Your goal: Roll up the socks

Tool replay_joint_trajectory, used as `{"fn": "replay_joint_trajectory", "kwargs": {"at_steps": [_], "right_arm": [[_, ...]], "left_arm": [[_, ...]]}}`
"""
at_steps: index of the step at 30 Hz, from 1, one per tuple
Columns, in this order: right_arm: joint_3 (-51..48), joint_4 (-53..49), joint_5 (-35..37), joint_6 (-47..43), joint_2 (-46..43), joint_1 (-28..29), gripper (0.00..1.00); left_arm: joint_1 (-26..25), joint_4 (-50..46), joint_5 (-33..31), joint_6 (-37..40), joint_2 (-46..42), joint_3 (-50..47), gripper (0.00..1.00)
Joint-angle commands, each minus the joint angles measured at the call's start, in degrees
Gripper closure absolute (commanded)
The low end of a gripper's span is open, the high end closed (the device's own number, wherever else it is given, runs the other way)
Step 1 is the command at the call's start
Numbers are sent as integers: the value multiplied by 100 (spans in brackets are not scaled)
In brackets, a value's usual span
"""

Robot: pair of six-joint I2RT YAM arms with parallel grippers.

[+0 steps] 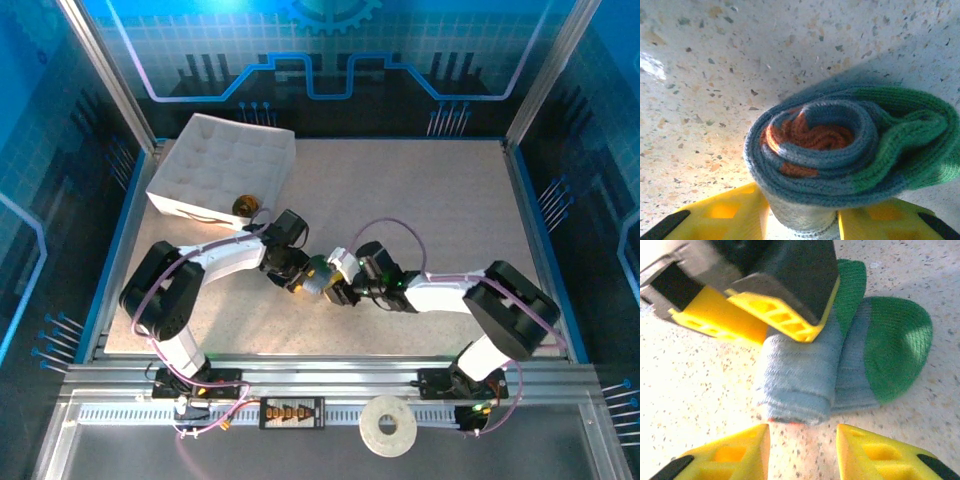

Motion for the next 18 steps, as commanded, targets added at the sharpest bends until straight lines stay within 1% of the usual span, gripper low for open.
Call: {"fn": "replay_joint_trajectory", "kwargs": {"at_steps": [1,7,10,16,18], "right_arm": [[-22,131,943,-847,-218,317,57],[103,307,1705,-1239,3,928,48],[250,361,2109,-1348,234,1102,47],[518,427,2384,-1666,593,1284,47],[615,384,2582,-1789,731,1354,47]], "left_arm": [[-2,-1030,-382,9,435,-134,62],[4,-1227,-222,125,677,262,62],[5,-1299,-94,163,791,408,62],[20,-1592,205,307,1077,756,62],[16,-1675,273,345,1149,852,62]]}}
